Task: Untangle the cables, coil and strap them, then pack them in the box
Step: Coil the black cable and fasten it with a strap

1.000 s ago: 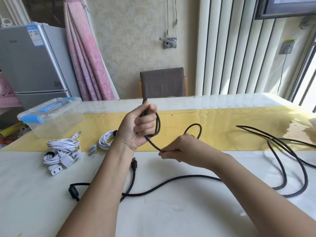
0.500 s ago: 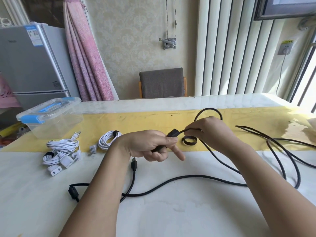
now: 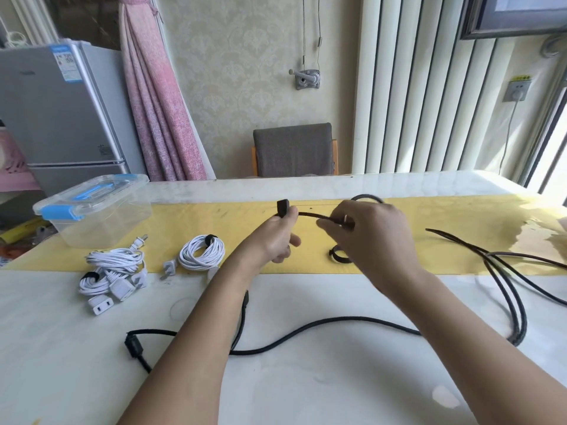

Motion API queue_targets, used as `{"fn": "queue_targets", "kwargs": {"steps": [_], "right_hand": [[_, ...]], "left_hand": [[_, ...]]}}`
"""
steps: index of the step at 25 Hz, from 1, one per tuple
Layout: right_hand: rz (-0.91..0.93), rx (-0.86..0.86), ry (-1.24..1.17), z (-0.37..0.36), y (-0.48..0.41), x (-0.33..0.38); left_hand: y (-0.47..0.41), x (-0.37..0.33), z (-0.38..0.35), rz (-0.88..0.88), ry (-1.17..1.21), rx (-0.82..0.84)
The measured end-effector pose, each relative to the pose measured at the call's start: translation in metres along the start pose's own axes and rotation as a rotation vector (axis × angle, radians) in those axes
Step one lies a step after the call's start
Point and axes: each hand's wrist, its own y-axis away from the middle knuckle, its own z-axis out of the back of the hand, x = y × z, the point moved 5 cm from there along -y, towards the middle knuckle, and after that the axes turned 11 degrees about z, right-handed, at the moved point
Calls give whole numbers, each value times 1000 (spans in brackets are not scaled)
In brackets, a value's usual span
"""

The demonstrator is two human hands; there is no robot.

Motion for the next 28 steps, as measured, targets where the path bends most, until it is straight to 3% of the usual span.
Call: {"fn": "queue_targets", "kwargs": {"steps": [4, 7, 10, 13, 14, 16, 21, 24, 26, 28], "right_hand": [[82, 145, -326, -21, 11, 31], [306, 346, -357, -44, 23, 46], [473, 460, -163, -59, 29, 45], [421, 534, -230, -56, 26, 34], [346, 569, -299, -55, 24, 28], [206, 599, -403, -51, 20, 13], [80, 524, -398, -37, 9, -14], [-269, 379, -607, -27, 2, -38], [-577, 217, -936, -20, 2, -59], [-727, 145, -1195, -17, 3, -69]], "left_hand": [[-9, -3, 10, -152, 174, -208], [-12, -5, 18, -244, 519, -145], [-7, -12, 25, -259, 890, 143], [10, -21, 24, -234, 1095, 701], [21, -25, 21, -236, 1082, 908], [39, -27, 19, -260, 937, 1123], [62, -19, 12, -427, 468, 1301], [65, -14, 12, -407, 314, 1311], [63, -12, 9, -411, 183, 1195], [57, -10, 6, -373, 55, 1027]]}}
